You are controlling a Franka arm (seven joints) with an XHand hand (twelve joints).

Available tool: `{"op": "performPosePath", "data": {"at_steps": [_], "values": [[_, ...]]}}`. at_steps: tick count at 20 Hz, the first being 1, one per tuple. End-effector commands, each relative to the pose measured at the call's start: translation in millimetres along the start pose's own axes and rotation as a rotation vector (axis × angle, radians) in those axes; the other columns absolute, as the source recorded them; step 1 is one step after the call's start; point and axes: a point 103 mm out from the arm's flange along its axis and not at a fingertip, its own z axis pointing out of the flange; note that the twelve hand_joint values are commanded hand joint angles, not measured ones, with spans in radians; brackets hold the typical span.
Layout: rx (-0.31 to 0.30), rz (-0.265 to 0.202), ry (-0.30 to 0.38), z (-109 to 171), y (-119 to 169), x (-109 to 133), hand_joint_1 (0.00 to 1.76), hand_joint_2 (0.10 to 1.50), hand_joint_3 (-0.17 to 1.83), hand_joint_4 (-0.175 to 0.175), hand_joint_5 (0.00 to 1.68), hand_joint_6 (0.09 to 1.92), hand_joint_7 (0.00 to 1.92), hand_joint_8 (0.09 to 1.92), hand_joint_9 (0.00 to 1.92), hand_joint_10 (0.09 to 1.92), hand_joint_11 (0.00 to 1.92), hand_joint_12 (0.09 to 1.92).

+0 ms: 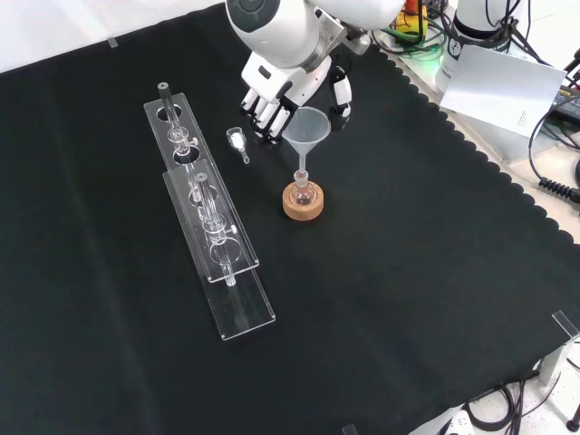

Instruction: Place the funnel on the round-bottom flask.

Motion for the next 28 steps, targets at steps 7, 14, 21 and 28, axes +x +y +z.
{"op": "performPosePath", "data": {"at_steps": [7, 14, 21, 28], "values": [[0.014, 0.0, -0.01, 4, 2, 0, 0.88, 0.65, 0.72, -0.021, 0.5, 1.11, 0.18, 0.73, 0.46, 0.67, 0.18, 1.39], [0.019, -0.005, -0.006, 9, 3, 3, 0.88, 0.65, 0.72, -0.02, 0.51, 1.11, 0.18, 0.73, 0.46, 0.67, 0.18, 1.39], [0.026, -0.004, -0.012, 10, 4, 5, 0.88, 0.65, 0.72, -0.02, 0.51, 1.11, 0.18, 0.73, 0.46, 0.67, 0.18, 1.39], [0.034, -0.008, 0.002, 13, 10, 3, 0.88, 0.65, 0.73, -0.02, 0.51, 1.12, 0.19, 0.73, 0.46, 0.67, 0.18, 1.39]]}}
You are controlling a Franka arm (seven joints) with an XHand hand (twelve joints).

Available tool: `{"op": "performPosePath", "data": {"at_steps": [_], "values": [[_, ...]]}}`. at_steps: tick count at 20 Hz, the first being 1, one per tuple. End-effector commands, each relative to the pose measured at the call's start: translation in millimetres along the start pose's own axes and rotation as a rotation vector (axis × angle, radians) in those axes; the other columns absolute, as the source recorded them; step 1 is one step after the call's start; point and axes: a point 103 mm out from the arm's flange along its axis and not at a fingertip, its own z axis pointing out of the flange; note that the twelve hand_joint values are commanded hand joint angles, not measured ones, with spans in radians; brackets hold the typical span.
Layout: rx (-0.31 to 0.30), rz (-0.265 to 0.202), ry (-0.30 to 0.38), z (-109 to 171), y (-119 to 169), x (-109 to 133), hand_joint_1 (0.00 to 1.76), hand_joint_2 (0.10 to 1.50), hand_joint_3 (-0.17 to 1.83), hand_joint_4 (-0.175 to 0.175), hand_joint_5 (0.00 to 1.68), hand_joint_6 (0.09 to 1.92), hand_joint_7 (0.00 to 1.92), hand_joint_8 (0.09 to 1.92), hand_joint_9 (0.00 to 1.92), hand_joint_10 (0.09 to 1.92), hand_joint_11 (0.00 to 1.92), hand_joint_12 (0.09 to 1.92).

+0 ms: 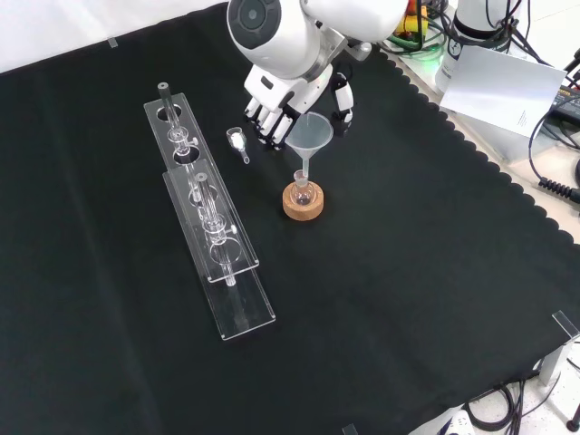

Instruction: Place the funnel on the round-bottom flask.

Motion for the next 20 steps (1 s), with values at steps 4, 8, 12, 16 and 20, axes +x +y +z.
{"op": "performPosePath", "data": {"at_steps": [4, 8, 12, 16, 20], "values": [[0.0, -0.003, 0.005, 3.4, 6.0, -1.6, 0.88, 0.65, 0.73, -0.02, 0.51, 1.12, 0.19, 0.74, 0.46, 0.67, 0.18, 1.39], [0.006, -0.005, 0.005, 5.2, 7.5, -1.1, 0.88, 0.65, 0.73, -0.019, 0.51, 1.12, 0.19, 0.74, 0.46, 0.67, 0.18, 1.39], [0.009, 0.005, 0.003, 5.4, 8.1, -1.1, 0.88, 0.65, 0.73, -0.019, 0.51, 1.12, 0.19, 0.74, 0.46, 0.67, 0.18, 1.39], [0.002, 0.009, 0.004, 3.3, 7.8, -1.7, 0.88, 0.65, 0.73, -0.019, 0.51, 1.12, 0.19, 0.74, 0.46, 0.67, 0.18, 1.39], [-0.005, 0.012, 0.003, -1.4, 5.0, -3.3, 0.88, 0.65, 0.73, -0.019, 0.51, 1.12, 0.19, 0.74, 0.46, 0.67, 0.18, 1.39]]}}
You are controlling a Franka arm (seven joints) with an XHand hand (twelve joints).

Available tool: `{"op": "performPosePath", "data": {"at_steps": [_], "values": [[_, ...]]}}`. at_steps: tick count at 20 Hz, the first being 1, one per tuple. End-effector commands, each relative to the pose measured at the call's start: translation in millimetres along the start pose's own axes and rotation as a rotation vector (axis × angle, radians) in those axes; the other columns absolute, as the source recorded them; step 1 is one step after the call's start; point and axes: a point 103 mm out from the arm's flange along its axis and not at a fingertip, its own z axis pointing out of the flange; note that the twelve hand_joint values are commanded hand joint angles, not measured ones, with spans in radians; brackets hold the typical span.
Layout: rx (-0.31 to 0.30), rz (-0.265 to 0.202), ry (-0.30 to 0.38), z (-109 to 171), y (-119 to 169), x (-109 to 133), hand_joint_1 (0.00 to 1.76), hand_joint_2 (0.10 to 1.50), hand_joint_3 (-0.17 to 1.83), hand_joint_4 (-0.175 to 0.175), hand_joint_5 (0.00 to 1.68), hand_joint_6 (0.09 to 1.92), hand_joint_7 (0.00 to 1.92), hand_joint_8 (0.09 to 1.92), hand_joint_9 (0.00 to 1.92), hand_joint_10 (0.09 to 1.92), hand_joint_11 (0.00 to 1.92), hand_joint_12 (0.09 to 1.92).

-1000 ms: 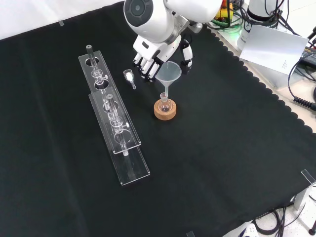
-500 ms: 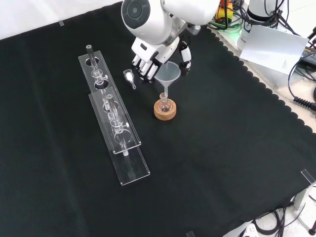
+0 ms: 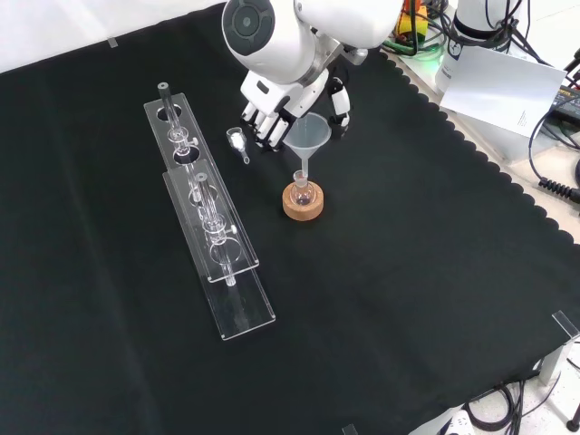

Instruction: Place the funnel on the round-bottom flask.

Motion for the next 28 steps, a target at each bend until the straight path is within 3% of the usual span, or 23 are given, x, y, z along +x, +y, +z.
{"op": "performPosePath", "data": {"at_steps": [1, 28], "values": [[-0.009, 0.006, -0.004, -7, -4, -2, 0.88, 0.65, 0.73, -0.019, 0.51, 1.12, 0.19, 0.74, 0.46, 0.67, 0.18, 1.39], [0.011, -0.009, -0.009, -2, 10, 8, 0.88, 0.64, 0.73, -0.019, 0.51, 1.12, 0.19, 0.74, 0.46, 0.67, 0.19, 1.38]]}}
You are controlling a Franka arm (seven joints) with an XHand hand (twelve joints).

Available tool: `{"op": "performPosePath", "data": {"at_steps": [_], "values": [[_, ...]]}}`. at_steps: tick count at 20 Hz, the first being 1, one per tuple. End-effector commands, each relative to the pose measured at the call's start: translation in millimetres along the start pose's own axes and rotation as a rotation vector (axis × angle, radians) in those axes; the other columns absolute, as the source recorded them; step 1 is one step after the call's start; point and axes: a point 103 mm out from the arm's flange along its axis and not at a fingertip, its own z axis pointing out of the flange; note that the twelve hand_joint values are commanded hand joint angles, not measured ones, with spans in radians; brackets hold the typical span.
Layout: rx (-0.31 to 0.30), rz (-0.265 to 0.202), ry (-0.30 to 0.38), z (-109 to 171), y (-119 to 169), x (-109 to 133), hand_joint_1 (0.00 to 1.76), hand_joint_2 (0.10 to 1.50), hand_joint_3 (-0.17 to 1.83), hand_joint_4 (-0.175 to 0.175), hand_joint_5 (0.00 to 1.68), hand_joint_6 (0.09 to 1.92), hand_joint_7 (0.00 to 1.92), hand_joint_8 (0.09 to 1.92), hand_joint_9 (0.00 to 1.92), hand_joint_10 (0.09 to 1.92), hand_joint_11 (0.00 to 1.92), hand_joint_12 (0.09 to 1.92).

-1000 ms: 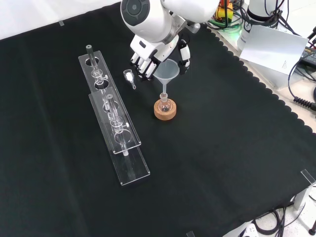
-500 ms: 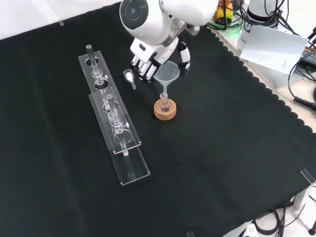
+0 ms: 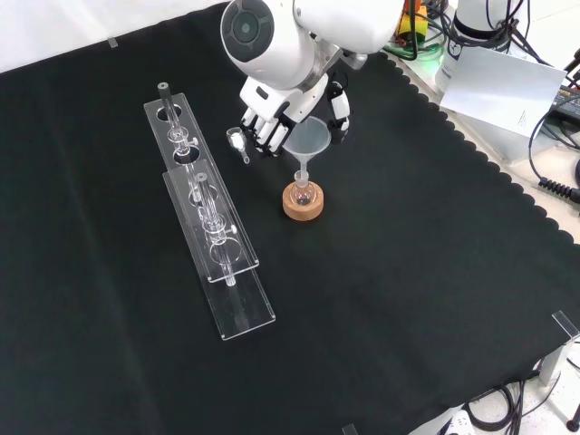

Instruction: Place the funnel on the round-bottom flask.

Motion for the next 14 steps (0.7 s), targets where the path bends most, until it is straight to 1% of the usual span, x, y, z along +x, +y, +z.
{"op": "performPosePath", "data": {"at_steps": [1, 10, 11, 12, 14], "values": [[0.008, 0.0, -0.004, 2.5, 3.5, 0.6, 0.88, 0.64, 0.73, -0.019, 0.51, 1.12, 0.19, 0.74, 0.46, 0.67, 0.19, 1.38], [0.014, 0.004, -0.003, 7.4, 5.6, -1.8, 0.88, 0.64, 0.73, -0.018, 0.51, 1.12, 0.19, 0.74, 0.46, 0.67, 0.19, 1.38], [0.018, 0.003, 0.0, 8.1, 5.9, -2.0, 0.89, 0.64, 0.73, -0.023, 0.48, 1.1, 0.19, 0.74, 0.46, 0.67, 0.19, 1.38], [0.037, -0.001, 0.008, 8.9, 6.7, -2.0, 0.89, 0.64, 0.73, -0.029, 0.43, 1.07, 0.18, 0.74, 0.46, 0.67, 0.19, 1.38], [0.073, -0.006, 0.011, 10.7, 8.3, -1.4, 0.89, 0.61, 0.74, -0.048, 0.3, 0.8, 0.14, 0.74, 0.41, 0.69, 0.17, 1.39]]}}
